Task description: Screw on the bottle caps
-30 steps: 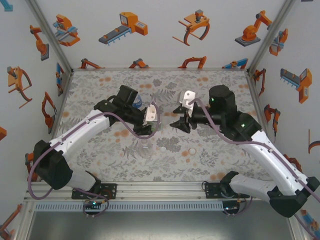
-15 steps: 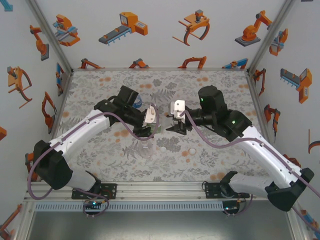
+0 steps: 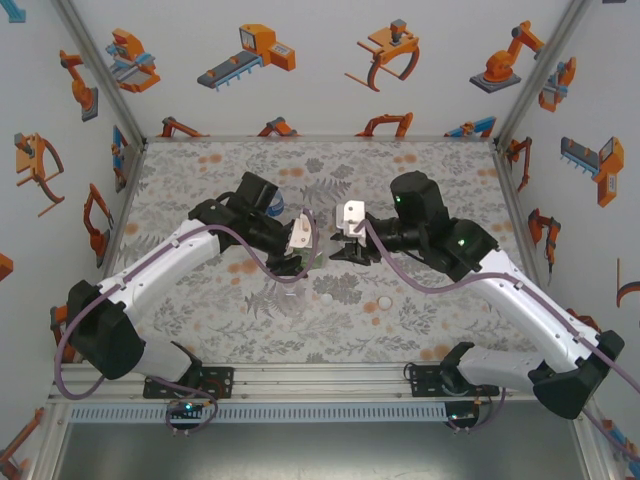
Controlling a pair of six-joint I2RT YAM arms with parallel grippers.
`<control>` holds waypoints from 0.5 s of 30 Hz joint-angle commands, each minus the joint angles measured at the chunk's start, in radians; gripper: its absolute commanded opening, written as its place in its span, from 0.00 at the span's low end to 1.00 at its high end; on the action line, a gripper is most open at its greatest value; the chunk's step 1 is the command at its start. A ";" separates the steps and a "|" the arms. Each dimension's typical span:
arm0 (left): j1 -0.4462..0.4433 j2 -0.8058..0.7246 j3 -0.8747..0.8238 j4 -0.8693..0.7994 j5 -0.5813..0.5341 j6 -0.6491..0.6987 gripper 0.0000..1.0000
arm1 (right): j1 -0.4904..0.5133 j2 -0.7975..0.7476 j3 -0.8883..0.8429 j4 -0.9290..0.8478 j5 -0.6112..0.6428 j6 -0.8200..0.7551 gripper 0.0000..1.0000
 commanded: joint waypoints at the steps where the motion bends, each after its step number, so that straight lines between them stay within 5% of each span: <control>1: -0.006 -0.001 0.031 -0.023 0.029 0.018 0.00 | 0.007 0.002 -0.020 0.092 0.088 0.217 0.10; 3: -0.005 -0.003 0.031 -0.008 0.008 0.001 0.00 | 0.007 0.003 -0.040 0.168 0.207 0.429 0.00; 8: -0.002 -0.005 0.021 0.038 -0.048 -0.043 0.00 | 0.007 0.015 -0.065 0.201 0.512 1.001 0.00; 15: -0.003 0.002 0.021 0.060 -0.073 -0.068 0.00 | 0.007 0.038 -0.069 0.107 0.612 1.665 0.00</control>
